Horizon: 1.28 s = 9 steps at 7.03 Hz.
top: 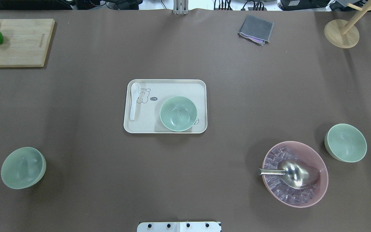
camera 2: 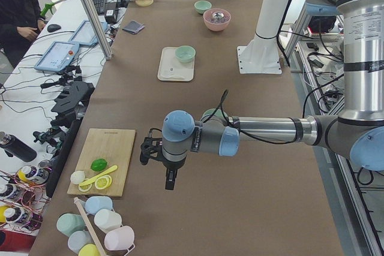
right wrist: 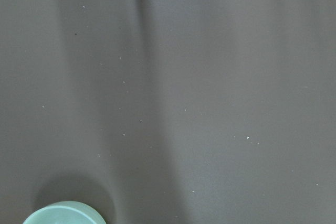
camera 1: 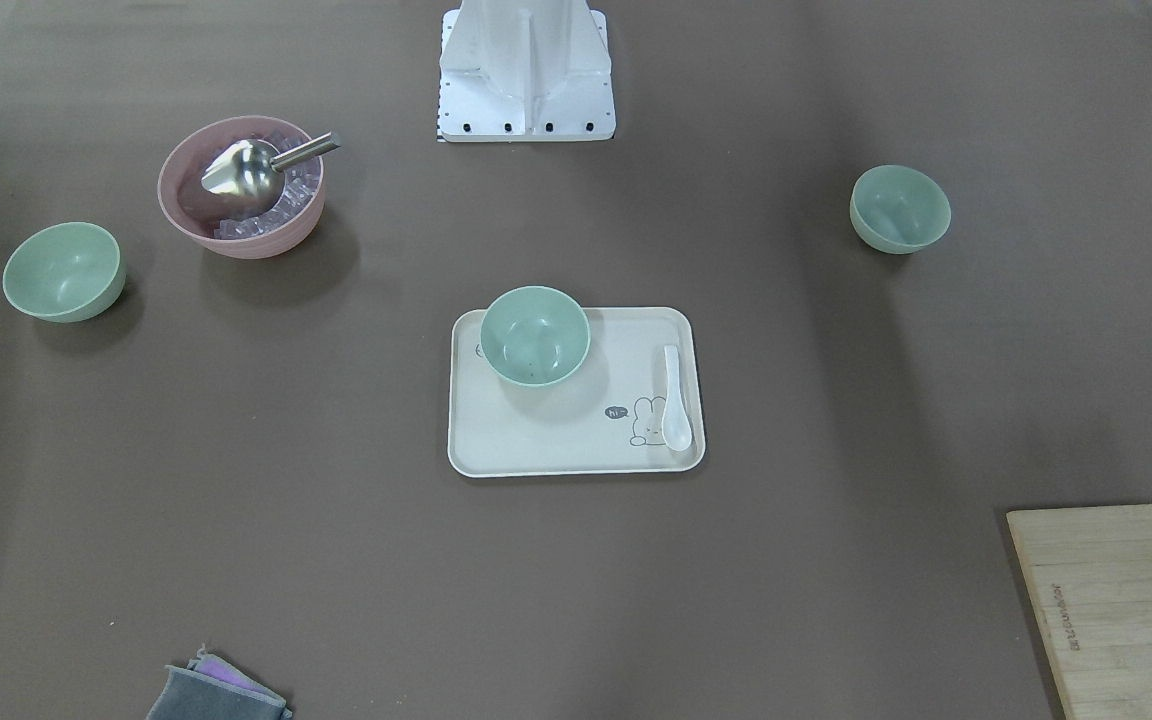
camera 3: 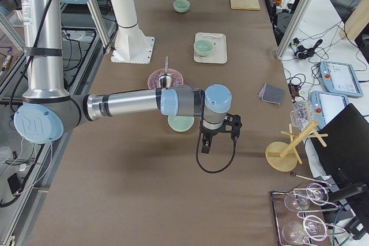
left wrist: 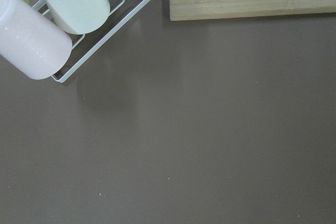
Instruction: Stack green bowls together
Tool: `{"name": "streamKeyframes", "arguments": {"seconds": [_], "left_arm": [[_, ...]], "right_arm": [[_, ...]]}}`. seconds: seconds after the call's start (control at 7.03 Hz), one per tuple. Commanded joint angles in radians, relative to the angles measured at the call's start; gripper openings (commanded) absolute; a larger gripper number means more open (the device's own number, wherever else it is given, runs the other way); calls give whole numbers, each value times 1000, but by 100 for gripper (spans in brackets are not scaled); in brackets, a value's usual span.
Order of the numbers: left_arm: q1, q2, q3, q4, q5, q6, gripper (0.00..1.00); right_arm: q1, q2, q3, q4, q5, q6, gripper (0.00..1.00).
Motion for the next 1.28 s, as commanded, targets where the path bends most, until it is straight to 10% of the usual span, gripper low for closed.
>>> {"name": "streamKeyframes", "arguments": {"seconds": [0.0,1.14], "left_arm": [[1,48,-8,-46,-98,-7,98],[492,94,-244,-234,67,-686,96]], "right_arm": [[-1,1,-6,0,1,1,100],[-20,-2,2,3,9,-5,100]]}}
